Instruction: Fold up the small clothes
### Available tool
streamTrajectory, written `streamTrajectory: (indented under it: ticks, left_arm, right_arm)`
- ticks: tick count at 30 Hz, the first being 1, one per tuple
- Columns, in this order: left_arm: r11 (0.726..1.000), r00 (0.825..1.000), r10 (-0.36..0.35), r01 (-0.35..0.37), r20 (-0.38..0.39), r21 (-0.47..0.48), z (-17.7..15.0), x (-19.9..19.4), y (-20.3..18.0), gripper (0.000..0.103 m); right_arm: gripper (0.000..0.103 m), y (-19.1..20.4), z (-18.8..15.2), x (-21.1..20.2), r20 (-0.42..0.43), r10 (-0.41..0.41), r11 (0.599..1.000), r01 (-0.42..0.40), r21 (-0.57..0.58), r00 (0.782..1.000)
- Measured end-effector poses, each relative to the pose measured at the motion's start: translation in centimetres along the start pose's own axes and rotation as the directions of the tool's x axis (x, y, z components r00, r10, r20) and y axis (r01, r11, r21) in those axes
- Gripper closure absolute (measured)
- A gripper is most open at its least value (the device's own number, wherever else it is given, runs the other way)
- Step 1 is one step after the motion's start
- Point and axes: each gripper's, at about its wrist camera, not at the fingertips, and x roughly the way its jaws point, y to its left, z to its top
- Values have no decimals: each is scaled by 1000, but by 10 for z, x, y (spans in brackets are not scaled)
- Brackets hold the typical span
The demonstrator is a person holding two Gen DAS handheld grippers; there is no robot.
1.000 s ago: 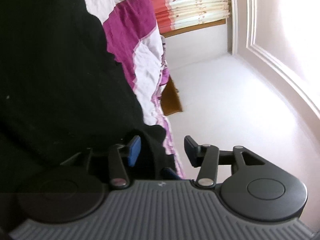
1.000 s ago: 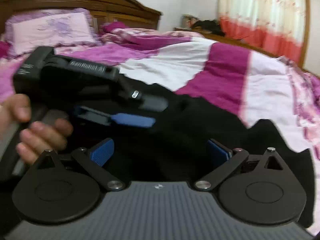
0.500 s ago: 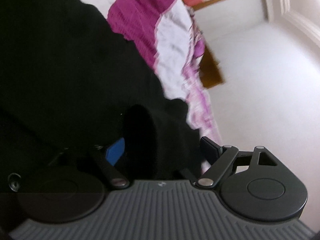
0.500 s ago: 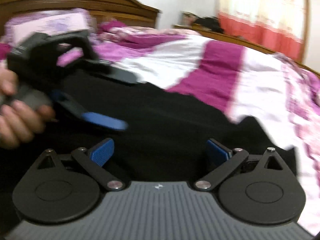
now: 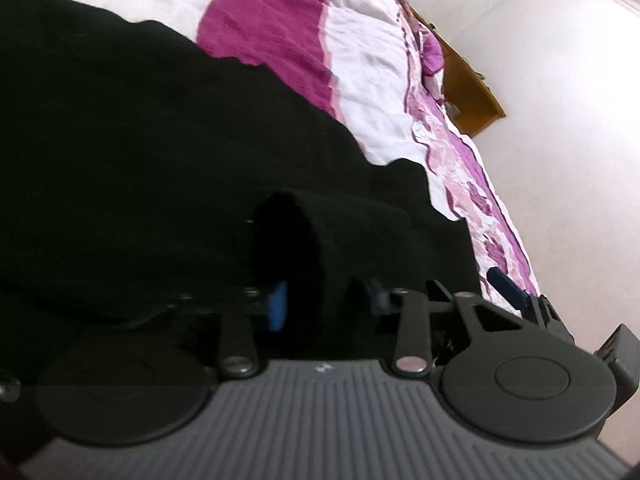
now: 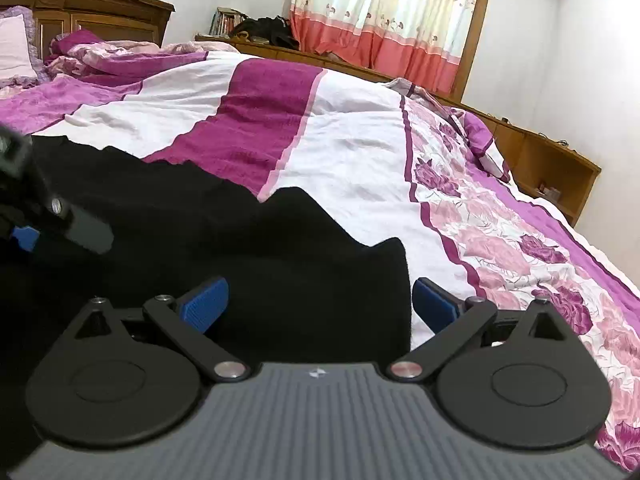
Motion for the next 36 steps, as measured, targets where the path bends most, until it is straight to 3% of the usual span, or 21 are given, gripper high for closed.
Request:
streamTrajectory:
  ticks: [4,8,13,15,17,19,21,23,25,29,36]
  left_arm:
    - [997,999,31,-32,13,73,-3,-3,-9,88]
    - [976,995,77,-87,58,202,-5,-7,-31,90]
    - [956,991,78,-106,110,275,2,-18,-52,91]
    - [942,989,76,-112,126,316,6,-24,-60,91]
    - [927,987,85,-128,138,352,11,-29,-66,91]
    - [921,986,92,-136,136,364,15,-32,-68,91]
    - [913,985,103,-149,139,381,19,-37,-68,91]
    - [905,983,107,-158,148,395,22,-44,-70,91]
    - [900,981,111,-168,162,402,23,-54,-69,91]
    - [902,977,125,-186,175,391,32,-68,-60,91]
    - [902,966,159,-225,202,368,48,-96,-34,91]
  right_arm:
    - [2,2,-2,3,-17,0,999,-1,-32,1000]
    - [2,16,8,28,-31,4,998,-6,-65,999]
    - [2,18,21,30,-49,37,995,-41,-88,998]
    - [1,22,36,23,-19,46,992,-48,-113,999]
    - [1,18,43,17,-5,73,996,-73,-57,997]
    - [2,15,48,16,-49,86,996,-86,-1,995]
    - [3,5,54,16,-100,91,989,-78,125,991]
    - [4,-23,60,17,-145,184,909,-113,401,972]
    - [7,-41,60,16,-144,241,830,-127,543,960]
    - [8,-41,61,15,-226,142,874,-15,485,964]
    - [8,-35,69,11,-213,173,874,-50,484,961]
